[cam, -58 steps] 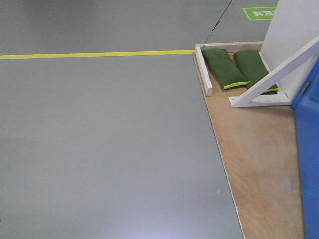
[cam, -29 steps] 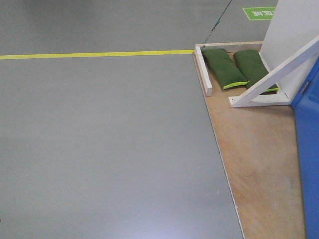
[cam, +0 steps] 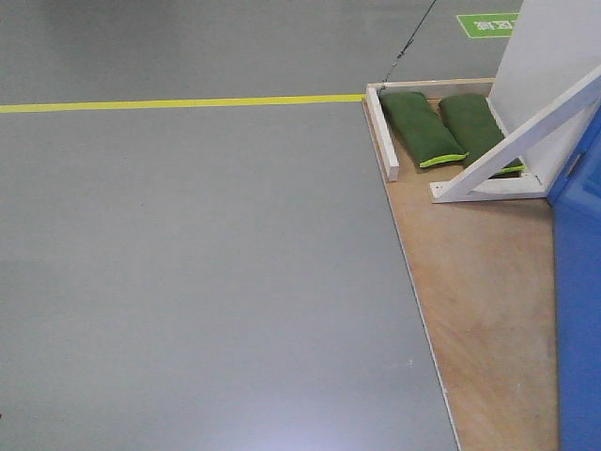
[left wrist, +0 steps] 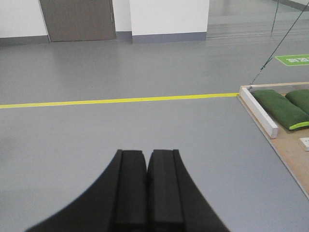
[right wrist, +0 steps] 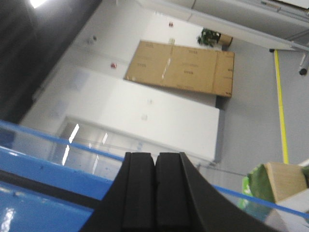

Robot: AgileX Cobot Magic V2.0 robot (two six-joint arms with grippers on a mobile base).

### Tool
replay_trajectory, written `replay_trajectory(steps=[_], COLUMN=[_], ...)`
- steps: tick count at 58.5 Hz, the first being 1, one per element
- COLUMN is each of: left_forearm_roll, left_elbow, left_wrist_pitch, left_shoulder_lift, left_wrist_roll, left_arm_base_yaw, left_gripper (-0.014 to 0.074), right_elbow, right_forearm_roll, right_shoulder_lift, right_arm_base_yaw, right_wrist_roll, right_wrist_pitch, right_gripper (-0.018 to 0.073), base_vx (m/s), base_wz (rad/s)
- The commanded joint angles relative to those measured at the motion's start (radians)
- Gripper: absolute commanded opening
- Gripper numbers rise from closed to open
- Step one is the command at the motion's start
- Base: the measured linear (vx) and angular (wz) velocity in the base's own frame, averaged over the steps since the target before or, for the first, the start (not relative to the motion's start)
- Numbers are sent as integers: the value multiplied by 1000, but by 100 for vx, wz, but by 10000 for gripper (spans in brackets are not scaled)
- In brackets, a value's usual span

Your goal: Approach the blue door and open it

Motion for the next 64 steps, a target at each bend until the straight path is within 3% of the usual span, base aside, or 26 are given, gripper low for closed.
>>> replay_trajectory(steps=[1, 7, 15, 46, 58, 64], left_forearm_roll=[-3, -3, -3, -3, -3, -3], left_elbow=[-26, -26, -26, -26, -26, -26], left_wrist_pitch=[-85, -85, -85, -85, -85, -85], left_shoulder_lift=[-13, -13, -13, -13, -13, -13], left_wrist_roll=[-7, -7, -7, -7, -7, -7], left_arm_base_yaw=[-1, -1, -1, -1, -1, -1], left_gripper=[73, 73, 73, 73, 73, 73], right_elbow=[-50, -50, -50, -50, -50, -50], right_forearm_roll=[43, 43, 41, 58, 56, 58], right_shoulder_lift=[-80, -96, -110, -128, -116, -95], right_arm_base_yaw=[35, 37, 95, 581, 708, 771], right_wrist_roll=[-14, -14, -14, -14, -14, -14], right_wrist_pitch=[269, 326, 331, 328, 311, 211], right_gripper=[12, 12, 12, 12, 12, 12], base_vx=[0, 0, 0, 0, 0, 0], base_wz=[-1, -2, -1, 0, 0, 0])
